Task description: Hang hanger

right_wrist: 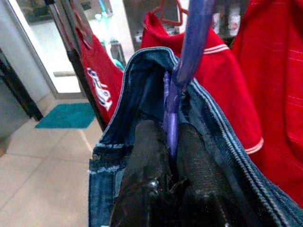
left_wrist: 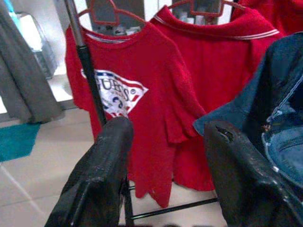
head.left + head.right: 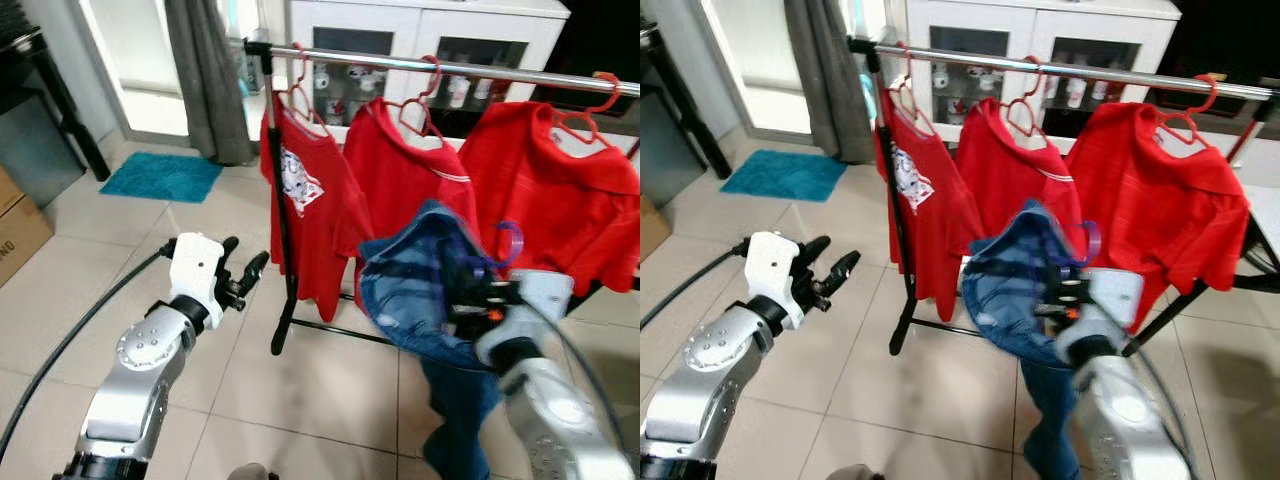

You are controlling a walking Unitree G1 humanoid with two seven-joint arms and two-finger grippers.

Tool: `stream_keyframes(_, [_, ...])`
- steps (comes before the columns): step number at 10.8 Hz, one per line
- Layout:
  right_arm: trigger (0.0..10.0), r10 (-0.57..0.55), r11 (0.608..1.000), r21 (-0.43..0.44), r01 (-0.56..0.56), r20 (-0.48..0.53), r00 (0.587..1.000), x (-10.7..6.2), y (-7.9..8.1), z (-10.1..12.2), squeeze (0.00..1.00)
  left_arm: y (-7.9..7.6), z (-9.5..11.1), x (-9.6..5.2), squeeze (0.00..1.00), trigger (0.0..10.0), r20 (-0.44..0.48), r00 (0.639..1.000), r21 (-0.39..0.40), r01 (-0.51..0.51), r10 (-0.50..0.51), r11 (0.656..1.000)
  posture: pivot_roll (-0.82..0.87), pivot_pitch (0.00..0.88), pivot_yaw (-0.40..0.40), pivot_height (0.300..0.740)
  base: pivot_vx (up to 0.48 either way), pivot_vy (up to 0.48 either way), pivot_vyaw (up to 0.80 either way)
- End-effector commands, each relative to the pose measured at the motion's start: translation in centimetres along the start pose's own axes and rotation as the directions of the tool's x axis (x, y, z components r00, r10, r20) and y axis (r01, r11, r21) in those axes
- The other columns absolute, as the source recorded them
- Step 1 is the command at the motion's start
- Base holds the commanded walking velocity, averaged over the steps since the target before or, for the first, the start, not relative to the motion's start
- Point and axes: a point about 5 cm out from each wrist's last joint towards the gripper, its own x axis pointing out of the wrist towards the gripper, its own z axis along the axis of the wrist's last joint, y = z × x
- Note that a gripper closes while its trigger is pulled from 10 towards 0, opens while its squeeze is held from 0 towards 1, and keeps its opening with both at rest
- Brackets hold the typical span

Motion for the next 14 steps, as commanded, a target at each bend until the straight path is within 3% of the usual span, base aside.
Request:
stream_keyframes(1, [10.0, 0.006, 1.000, -0.003, -0.006, 0.041, 0.999, 0.5, 0.4, 0.8, 0.00, 0.0, 0.4, 0.1, 0.00, 10.0, 0.005, 1.000, 0.009, -0.007, 0.007, 1.000, 0.02, 0.000, 0.041, 0.723, 0.352, 0.000, 0.00])
stream_keyframes(2, [10.0, 0.001, 1.000, -0.011, -0.001, 0.039, 0.999, 1.6, 0.5, 1.0, 0.00, 0.0, 0.7, 0.9, 0.00, 10.0, 0.001, 1.000, 0.022, 0.003, -0.003, 1.000, 0.02, 0.000, 0.050, 0.723, 0.360, 0.000, 0.00])
stream_keyframes(4, [10.0, -0.021, 1.000, -0.023, 0.022, 0.044, 0.999, 2.3, 0.6, 1.2, 0.00, -0.2, 0.8, 0.8, 0.00, 10.0, 0.000, 1.000, 0.015, 0.022, -0.022, 1.000, 0.03, 0.000, 0.049, 0.723, 0.384, 0.000, -0.27])
stream_keyframes(6, [10.0, -0.026, 0.999, -0.021, 0.027, 0.046, 0.999, 2.5, 0.8, 1.2, 0.00, -0.7, 0.4, 0.7, 0.00, 10.0, -0.026, 0.997, 0.034, 0.070, -0.070, 0.997, 0.03, 0.000, 0.064, 0.723, 0.405, 0.000, -0.71])
stream_keyframes(10, [10.0, 0.004, 0.999, -0.049, -0.002, 0.046, 0.999, 2.1, 1.1, 0.8, 0.00, -0.4, 0.4, 0.7, 0.00, 10.0, -0.043, 0.995, 0.045, 0.089, -0.087, 0.995, 0.02, 0.000, 0.090, 0.723, 0.406, 0.000, 0.00])
stream_keyframes(12, [10.0, 0.131, 0.989, -0.080, -0.127, 0.038, 0.991, 1.5, 1.9, 0.7, 0.00, -0.3, 0.3, 0.6, 0.00, 10.0, -0.050, 0.995, 0.050, 0.091, -0.089, 0.995, 0.03, 0.000, 0.093, 0.723, 0.405, 0.000, 0.00])
stream_keyframes(14, [10.0, 0.332, 0.939, -0.087, -0.332, -0.007, 0.943, 0.5, 3.3, 0.3, 0.00, -0.4, -0.2, 0.1, 0.00, 10.0, -0.068, 0.993, 0.064, 0.102, -0.098, 0.993, 0.03, 0.000, 0.084, 0.723, 0.386, 0.000, 0.00])
